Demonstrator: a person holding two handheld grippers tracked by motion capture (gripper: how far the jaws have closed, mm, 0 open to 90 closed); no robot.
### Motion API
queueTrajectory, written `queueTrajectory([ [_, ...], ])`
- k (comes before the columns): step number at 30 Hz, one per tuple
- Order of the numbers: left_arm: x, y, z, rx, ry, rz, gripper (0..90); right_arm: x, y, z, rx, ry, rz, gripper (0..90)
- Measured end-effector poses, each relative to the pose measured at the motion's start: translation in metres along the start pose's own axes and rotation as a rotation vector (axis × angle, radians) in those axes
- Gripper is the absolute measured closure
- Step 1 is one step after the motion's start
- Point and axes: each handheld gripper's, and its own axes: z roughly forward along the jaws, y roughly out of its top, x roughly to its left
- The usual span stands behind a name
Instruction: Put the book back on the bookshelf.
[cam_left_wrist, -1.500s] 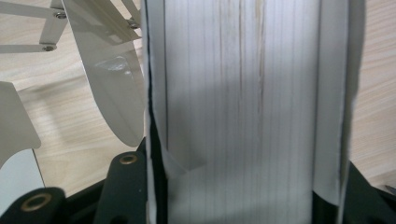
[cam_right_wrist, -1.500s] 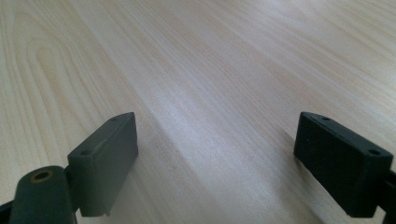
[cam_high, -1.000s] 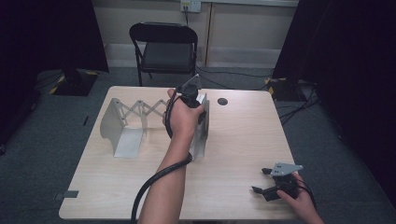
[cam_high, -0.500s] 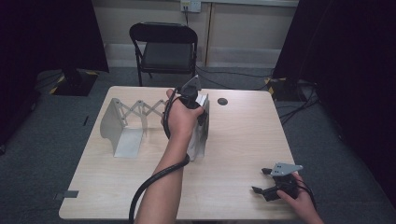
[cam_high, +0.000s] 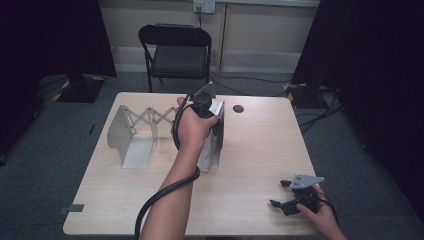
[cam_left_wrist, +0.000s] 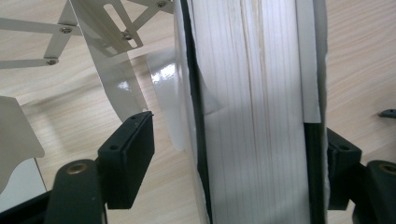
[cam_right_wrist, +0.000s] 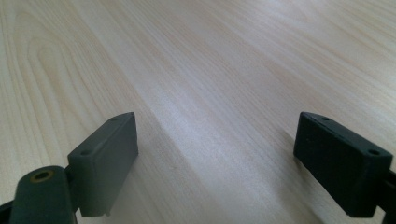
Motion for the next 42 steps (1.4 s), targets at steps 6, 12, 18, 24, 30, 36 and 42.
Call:
queueTrajectory([
  [6, 0.001, -0.003, 0.002, 0.004, -0.008, 0.009, 25.3, 0.0, 0.0, 0.0, -0.001, -0.001, 0.001, 13.1],
  [12, 0.001, -0.007, 0.001, 0.0, -0.021, 0.02, 26.8, 0.0, 0.0, 0.0, -0.001, 0.0, 0.002, 13.1],
  [18, 0.003, -0.009, -0.002, 0.001, -0.031, 0.027, 25.6, 0.0, 0.0, 0.0, -0.001, -0.001, 0.001, 13.2],
  [24, 0.003, -0.013, -0.002, 0.005, -0.038, 0.04, 24.0, 0.0, 0.0, 0.0, -0.001, 0.0, 0.001, 13.1],
  [30, 0.004, -0.014, -0.003, 0.009, -0.036, 0.063, 23.0, 0.0, 0.0, 0.0, -0.001, 0.0, 0.0, 13.1],
  [36, 0.002, -0.017, -0.004, -0.005, -0.044, 0.068, 22.8, 0.0, 0.0, 0.0, -0.001, 0.0, 0.001, 13.1],
  [42, 0.005, -0.02, -0.003, 0.002, -0.053, 0.083, 22.2, 0.0, 0.0, 0.0, -0.001, 0.0, 0.0, 13.1],
])
